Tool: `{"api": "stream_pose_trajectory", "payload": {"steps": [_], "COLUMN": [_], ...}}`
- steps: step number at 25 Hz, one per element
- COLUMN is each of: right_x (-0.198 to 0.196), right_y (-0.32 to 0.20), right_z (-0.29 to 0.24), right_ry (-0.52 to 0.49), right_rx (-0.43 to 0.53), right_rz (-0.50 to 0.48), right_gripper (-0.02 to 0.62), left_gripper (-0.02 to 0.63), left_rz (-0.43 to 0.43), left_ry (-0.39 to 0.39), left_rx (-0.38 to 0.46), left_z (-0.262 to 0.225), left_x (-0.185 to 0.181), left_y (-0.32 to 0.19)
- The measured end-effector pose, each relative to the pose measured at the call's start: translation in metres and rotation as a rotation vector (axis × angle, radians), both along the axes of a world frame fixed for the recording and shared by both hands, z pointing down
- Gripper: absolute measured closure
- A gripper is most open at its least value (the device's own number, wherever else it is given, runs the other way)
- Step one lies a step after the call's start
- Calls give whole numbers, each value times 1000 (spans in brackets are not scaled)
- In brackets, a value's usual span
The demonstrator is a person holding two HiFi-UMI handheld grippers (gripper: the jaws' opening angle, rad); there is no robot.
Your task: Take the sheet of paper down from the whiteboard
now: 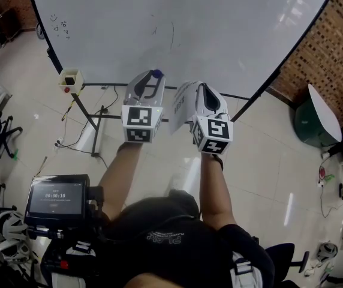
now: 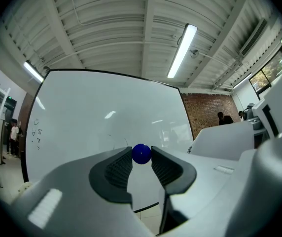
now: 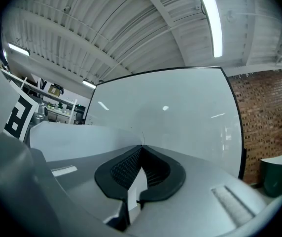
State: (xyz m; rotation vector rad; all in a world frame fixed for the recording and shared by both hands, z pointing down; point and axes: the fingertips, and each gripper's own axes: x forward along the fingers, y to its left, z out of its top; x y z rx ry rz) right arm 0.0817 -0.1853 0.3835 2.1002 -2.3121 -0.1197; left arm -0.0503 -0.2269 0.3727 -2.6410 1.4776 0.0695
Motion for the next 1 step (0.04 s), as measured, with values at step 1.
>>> {"api": "stream_pose_trajectory", "payload": {"steps": [1], "right_x": [-1], "right_y": [-1], "right_z": [0], "right_ry": [2], "right_rx": [0], "right_rz": [-2], "right_gripper": [583], "left_gripper": [483], "left_rz": [-1], "left_ry": [-4], "left_rx": [-1], "left_z": [0], "left_x": [0], "left_y": [0]}}
